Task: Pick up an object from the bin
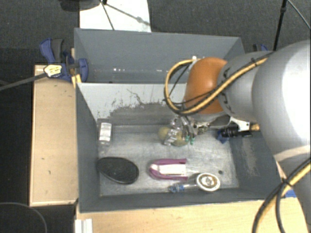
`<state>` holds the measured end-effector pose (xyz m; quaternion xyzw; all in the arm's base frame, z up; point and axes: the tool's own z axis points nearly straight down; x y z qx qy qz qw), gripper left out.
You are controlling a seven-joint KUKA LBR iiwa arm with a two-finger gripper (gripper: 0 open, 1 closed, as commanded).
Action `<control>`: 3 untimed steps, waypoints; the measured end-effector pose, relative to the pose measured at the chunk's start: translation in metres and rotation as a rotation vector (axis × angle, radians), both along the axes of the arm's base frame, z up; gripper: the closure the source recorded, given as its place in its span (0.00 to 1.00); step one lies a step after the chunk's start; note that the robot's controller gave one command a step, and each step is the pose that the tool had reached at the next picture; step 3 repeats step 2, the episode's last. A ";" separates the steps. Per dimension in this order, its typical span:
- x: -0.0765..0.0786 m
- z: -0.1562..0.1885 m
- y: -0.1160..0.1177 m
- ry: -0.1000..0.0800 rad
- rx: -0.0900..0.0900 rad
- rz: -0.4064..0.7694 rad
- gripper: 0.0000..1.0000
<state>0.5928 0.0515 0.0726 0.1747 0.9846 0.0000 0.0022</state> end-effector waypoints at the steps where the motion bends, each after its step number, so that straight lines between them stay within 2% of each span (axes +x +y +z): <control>1: 0.003 0.081 0.000 -0.006 0.002 0.004 1.00; 2: 0.005 0.131 0.000 -0.005 0.002 0.013 1.00; 3: 0.005 0.131 0.000 -0.005 0.002 0.013 1.00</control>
Offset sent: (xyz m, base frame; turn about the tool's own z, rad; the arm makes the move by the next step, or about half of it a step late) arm -0.0001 0.0000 0.0758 0.0000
